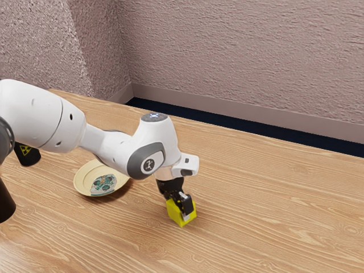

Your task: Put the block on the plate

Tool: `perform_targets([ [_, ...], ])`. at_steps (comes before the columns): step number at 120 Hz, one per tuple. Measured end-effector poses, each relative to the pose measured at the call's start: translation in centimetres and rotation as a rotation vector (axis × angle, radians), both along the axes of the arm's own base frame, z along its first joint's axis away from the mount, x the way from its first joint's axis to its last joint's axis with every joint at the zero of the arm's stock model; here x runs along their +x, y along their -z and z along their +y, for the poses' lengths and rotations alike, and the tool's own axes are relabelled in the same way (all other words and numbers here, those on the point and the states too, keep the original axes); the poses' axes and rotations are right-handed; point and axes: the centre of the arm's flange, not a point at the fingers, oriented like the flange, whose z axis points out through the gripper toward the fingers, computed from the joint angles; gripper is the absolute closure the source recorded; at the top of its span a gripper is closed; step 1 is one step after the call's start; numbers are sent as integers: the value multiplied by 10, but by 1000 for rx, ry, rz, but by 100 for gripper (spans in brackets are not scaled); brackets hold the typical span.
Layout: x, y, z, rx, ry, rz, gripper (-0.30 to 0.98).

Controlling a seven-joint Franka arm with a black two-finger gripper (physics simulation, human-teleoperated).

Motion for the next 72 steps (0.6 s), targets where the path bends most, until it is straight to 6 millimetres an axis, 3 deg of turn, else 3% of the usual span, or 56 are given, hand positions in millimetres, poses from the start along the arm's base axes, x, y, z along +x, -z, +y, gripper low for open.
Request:
perform_targets([
  [52, 0, -8, -6, 0, 14, -18, 27],
  [72, 1, -36, -11, 0, 17, -51, 30],
])
